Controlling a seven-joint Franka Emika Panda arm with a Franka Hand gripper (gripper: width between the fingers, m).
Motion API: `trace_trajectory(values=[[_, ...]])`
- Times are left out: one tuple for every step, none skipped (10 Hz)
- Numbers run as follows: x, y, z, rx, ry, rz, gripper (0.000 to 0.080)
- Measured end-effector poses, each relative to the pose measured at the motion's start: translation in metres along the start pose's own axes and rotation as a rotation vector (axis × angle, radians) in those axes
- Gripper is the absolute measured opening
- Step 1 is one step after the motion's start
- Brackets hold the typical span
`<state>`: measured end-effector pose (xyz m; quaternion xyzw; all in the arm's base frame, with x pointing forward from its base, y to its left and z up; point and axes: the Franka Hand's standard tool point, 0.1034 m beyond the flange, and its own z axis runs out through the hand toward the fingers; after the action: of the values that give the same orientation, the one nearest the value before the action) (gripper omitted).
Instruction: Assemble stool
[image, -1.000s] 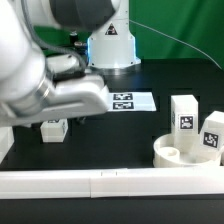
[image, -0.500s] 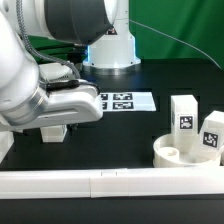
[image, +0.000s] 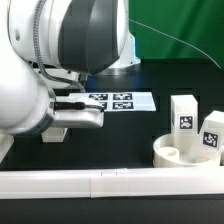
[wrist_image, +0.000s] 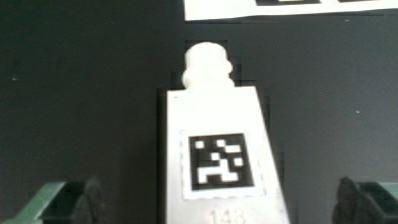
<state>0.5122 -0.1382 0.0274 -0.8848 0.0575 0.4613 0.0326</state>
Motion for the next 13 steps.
trace_trajectory(values=[[0.0,0.0,0.0,0.0,-0.001,0.0,0.0649],[0.0,0.0,0.001,0.0,-0.002,0.0,0.0649],[0.003,0.001,0.006,0.0,-0.009,0.001,0.0649],[0.006,0.002,0.014,0.001,-0.025,0.003,0.0649],[0.007,0.002,0.019,0.001,-0.038,0.003,0.0649],[0.007,0.002,0.018,0.001,-0.034,0.003,0.0508],[0.007,0.002,0.018,0.001,-0.035,0.003,0.0508],[0.007,0.002,0.018,0.001,-0.035,0.003,0.037],[0.007,0.002,0.018,0.001,-0.035,0.003,0.0335],[0.007,0.002,0.018,0.001,-0.035,0.003,0.0335],[0.007,0.002,0.018,0.001,-0.035,0.003,0.0335],[0.007,0.002,0.018,0.001,-0.035,0.003,0.0335],[0.007,0.002,0.018,0.001,-0.035,0.003,0.0335]])
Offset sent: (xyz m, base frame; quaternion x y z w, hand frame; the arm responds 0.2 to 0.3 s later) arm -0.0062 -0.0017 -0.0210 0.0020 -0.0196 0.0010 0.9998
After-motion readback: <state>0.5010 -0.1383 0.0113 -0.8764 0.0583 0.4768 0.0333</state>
